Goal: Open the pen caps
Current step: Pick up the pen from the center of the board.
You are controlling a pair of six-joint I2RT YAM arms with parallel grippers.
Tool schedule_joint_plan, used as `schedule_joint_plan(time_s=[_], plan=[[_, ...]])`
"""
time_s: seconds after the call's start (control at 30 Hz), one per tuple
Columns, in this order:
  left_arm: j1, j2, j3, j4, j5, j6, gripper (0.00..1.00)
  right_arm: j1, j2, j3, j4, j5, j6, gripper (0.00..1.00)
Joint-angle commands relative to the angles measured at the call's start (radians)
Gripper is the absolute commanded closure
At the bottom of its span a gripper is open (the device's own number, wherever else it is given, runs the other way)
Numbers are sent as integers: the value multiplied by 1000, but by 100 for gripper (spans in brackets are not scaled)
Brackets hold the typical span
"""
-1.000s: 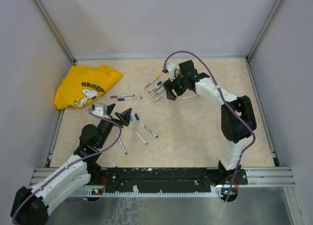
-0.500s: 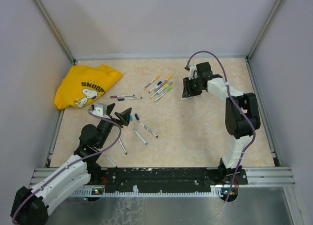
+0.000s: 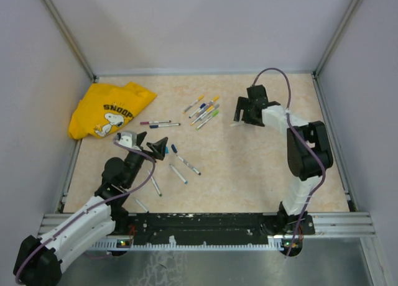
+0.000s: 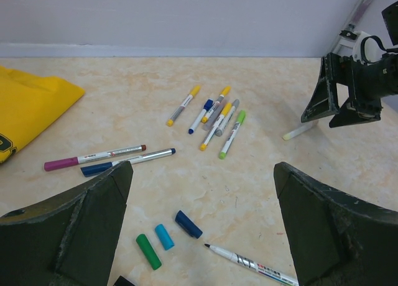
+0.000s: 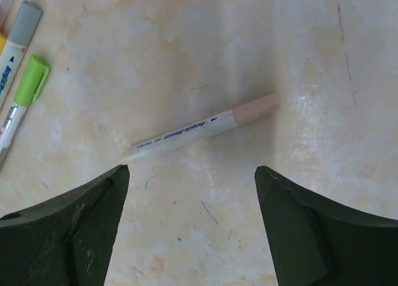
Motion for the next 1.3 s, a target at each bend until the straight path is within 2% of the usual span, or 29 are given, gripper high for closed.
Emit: schedule_joint_plan(time_s=[0.0, 0.27, 0.6, 0.93, 1.1, 1.17, 1.27], plan=[[4, -4, 4, 34, -4, -4, 0, 28, 46, 76, 49, 152, 77, 18], [4, -20, -6, 37, -6, -6, 0, 49, 109, 121, 70, 267, 104, 20], [4, -28, -10, 40, -6, -6, 0, 55, 161, 117, 62, 227, 88, 30], [4, -31, -13, 41, -8, -6, 0, 77, 153, 107, 77, 203, -10, 56], [4, -34, -14, 42, -8, -6, 0, 96, 151, 105, 86, 168, -102, 81], [4, -34, -15, 42, -8, -6, 0, 100, 153, 107, 87, 142, -145, 86], [4, -32, -14, 42, -8, -6, 0, 113, 160, 116, 65, 113, -222, 87]])
